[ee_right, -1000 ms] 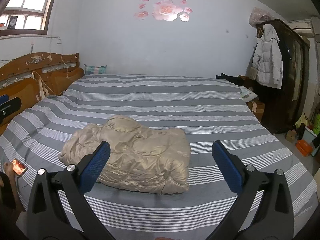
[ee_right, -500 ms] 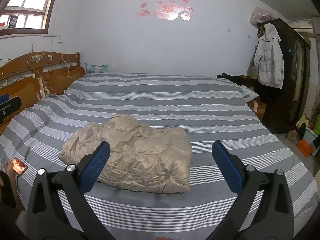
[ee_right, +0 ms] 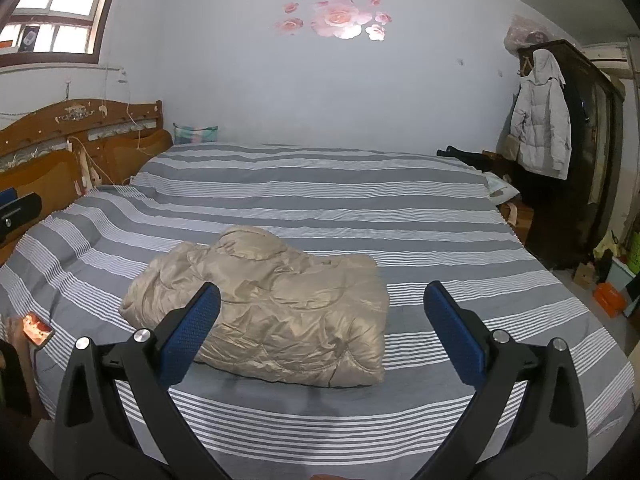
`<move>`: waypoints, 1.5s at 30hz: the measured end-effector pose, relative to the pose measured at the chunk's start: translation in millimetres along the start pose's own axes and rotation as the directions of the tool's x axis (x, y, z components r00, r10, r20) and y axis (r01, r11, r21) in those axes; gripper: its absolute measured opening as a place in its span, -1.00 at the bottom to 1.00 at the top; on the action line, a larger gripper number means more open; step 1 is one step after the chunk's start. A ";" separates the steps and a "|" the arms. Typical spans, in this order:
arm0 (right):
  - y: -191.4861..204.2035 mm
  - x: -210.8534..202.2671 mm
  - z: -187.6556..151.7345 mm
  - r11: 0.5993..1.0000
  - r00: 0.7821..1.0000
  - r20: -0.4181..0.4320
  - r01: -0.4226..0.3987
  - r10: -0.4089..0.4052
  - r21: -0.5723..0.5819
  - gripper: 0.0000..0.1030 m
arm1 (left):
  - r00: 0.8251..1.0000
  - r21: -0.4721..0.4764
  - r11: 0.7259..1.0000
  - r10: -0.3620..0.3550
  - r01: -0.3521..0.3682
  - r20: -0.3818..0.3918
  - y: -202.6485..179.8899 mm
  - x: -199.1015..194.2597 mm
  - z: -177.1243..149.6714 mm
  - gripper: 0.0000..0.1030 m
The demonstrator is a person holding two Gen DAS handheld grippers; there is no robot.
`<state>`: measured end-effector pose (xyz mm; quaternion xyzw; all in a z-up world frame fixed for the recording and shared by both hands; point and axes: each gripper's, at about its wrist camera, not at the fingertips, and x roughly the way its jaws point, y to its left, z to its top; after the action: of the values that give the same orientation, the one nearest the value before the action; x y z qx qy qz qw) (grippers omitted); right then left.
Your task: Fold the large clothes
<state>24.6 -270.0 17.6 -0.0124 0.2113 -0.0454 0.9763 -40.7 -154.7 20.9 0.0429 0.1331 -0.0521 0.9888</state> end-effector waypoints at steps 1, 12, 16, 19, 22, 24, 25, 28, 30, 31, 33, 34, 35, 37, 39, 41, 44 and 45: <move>-0.1 -0.5 0.5 1.000 1.000 0.002 0.000 0.000 -0.001 0.94 | 1.000 -0.003 1.000 -0.005 0.005 -0.001 0.1 0.0 0.2 0.97; -7.6 -7.4 0.3 0.999 0.999 -0.001 0.043 -0.043 0.014 0.94 | 0.999 0.010 1.000 -0.025 0.025 -0.030 -0.8 8.8 -6.7 0.97; -7.6 -11.4 1.0 0.999 0.999 -0.002 0.052 -0.052 0.009 0.94 | 0.999 0.006 1.000 -0.028 0.028 -0.045 2.2 13.7 -12.8 0.97; -6.0 -12.6 2.8 0.998 0.998 0.002 0.056 -0.056 0.008 0.94 | 0.999 -0.008 1.000 -0.026 0.025 -0.048 8.6 13.5 -15.1 0.97; -5.5 -14.7 5.4 0.997 0.997 0.002 0.078 -0.078 0.019 0.94 | 0.998 -0.032 0.999 -0.029 0.027 -0.059 16.3 18.3 -14.8 0.97; -4.0 -15.2 7.6 0.996 0.996 -0.001 0.086 -0.086 0.015 0.94 | 0.997 -0.047 0.999 -0.028 0.025 -0.065 20.1 23.2 -14.2 0.97; -3.0 -15.5 8.6 0.996 0.996 0.000 0.094 -0.094 0.010 0.94 | 0.997 -0.050 0.998 -0.027 0.023 -0.067 21.5 25.7 -14.0 0.97; -1.5 -12.8 11.1 0.995 0.995 -0.004 0.097 -0.097 0.014 0.94 | 0.997 -0.056 0.998 -0.024 0.020 -0.073 25.1 33.1 -13.8 0.97; -0.4 -8.3 12.0 0.995 0.995 -0.012 0.098 -0.097 0.017 0.94 | 0.997 -0.060 0.998 -0.023 0.018 -0.078 28.6 37.2 -14.2 0.97; 1.1 -6.3 12.5 0.995 0.995 -0.016 0.098 -0.097 0.015 0.94 | 0.997 -0.061 0.998 -0.023 0.018 -0.079 30.0 39.0 -14.4 0.97; 4.2 -1.7 13.9 0.995 0.995 -0.022 0.098 -0.098 0.007 0.94 | 0.997 -0.063 0.998 -0.013 0.008 -0.079 32.9 42.6 -13.9 0.97; 6.0 0.3 14.4 0.995 0.995 -0.020 0.099 -0.098 0.003 0.94 | 0.997 -0.065 0.998 -0.015 0.010 -0.077 34.1 43.9 -13.4 0.97; 7.7 2.2 14.9 0.995 0.995 -0.019 0.099 -0.099 0.000 0.94 | 0.997 -0.065 0.998 -0.012 0.007 -0.074 35.5 45.6 -12.9 0.97; 10.2 8.5 15.4 0.996 0.995 -0.028 0.094 -0.094 0.000 0.94 | 0.997 -0.063 0.998 -0.008 0.004 -0.076 37.5 48.7 -12.8 0.97; 11.1 15.1 15.0 0.996 0.996 -0.040 0.085 -0.084 0.012 0.94 | 0.997 -0.062 0.998 -0.007 0.002 -0.082 39.1 52.2 -13.2 0.97; 11.5 21.4 13.5 0.996 0.995 -0.052 0.082 -0.081 0.020 0.94 | 0.997 -0.066 0.998 -0.008 0.002 -0.082 41.8 54.0 -13.9 0.97; 13.5 28.3 10.3 0.997 0.995 -0.067 0.078 -0.077 0.013 0.94 | 0.996 -0.067 0.998 0.005 -0.011 -0.093 43.5 58.4 -14.3 0.97; 14.5 31.9 8.6 0.997 0.994 -0.076 0.080 -0.079 0.007 0.94 | 0.996 -0.068 0.998 0.006 -0.012 -0.094 44.1 59.6 -15.0 0.97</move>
<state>58.3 -258.5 11.7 -0.0143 0.2472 -0.0855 0.9651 17.6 -115.1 -6.3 0.0119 0.1811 -0.0410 0.9825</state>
